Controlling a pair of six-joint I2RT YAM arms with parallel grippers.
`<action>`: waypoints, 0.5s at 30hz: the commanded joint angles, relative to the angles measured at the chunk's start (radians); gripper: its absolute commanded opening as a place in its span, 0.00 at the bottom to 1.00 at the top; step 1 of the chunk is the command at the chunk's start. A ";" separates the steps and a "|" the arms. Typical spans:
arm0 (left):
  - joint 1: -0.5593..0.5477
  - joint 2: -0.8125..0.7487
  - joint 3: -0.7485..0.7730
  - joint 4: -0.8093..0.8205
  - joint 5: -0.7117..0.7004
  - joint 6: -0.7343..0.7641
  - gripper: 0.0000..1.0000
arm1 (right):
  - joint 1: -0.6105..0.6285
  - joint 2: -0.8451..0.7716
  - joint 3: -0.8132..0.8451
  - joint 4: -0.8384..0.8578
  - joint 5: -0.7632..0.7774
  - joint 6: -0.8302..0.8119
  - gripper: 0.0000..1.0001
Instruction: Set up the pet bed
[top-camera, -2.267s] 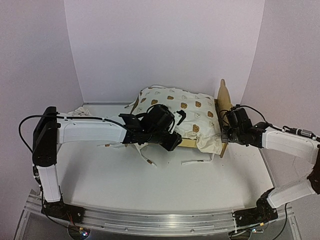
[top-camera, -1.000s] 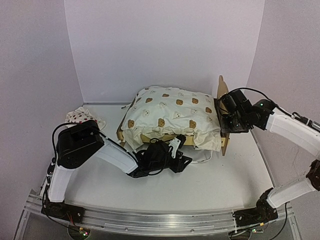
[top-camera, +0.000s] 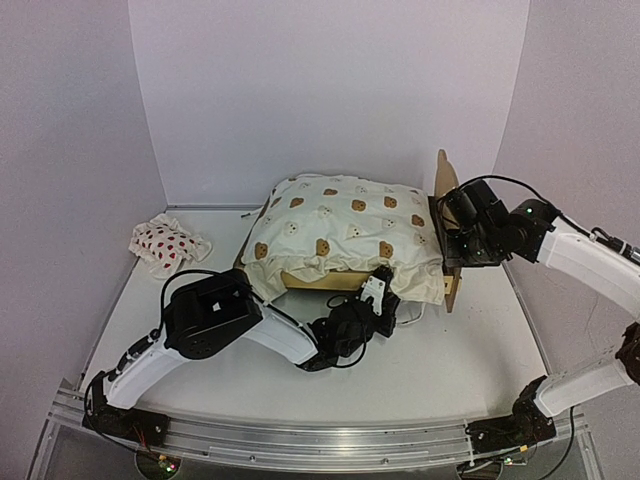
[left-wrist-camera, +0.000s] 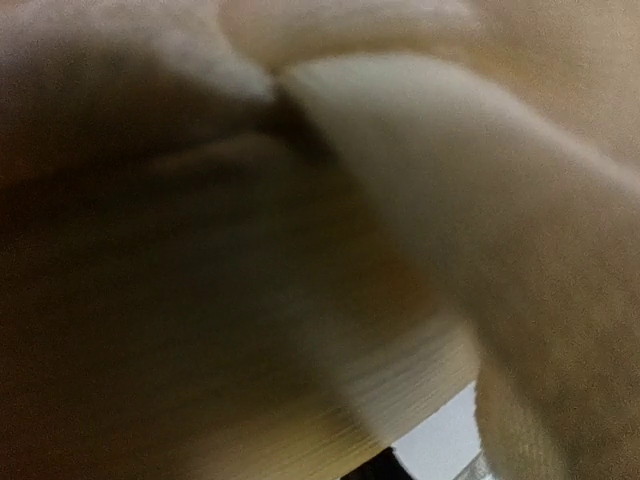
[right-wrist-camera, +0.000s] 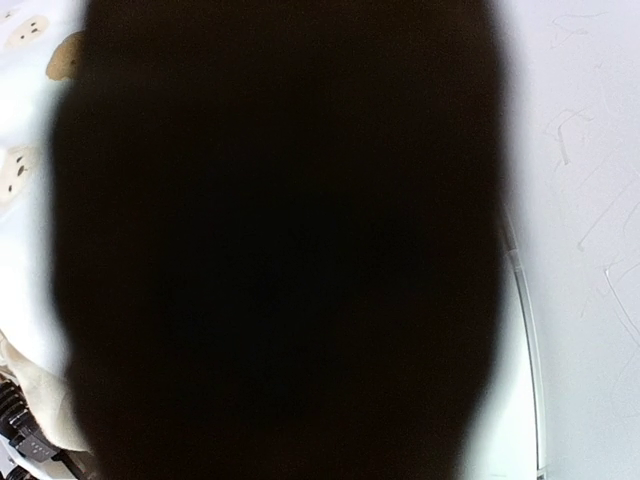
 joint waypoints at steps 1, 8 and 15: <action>0.014 0.031 0.057 0.036 -0.056 -0.001 0.06 | 0.028 -0.095 0.049 0.086 0.034 -0.037 0.00; 0.005 0.001 0.016 0.036 0.020 0.013 0.00 | 0.029 -0.089 0.047 0.086 0.052 -0.039 0.00; -0.014 -0.089 -0.041 -0.113 0.224 -0.001 0.00 | 0.029 -0.063 0.036 0.096 0.075 -0.033 0.00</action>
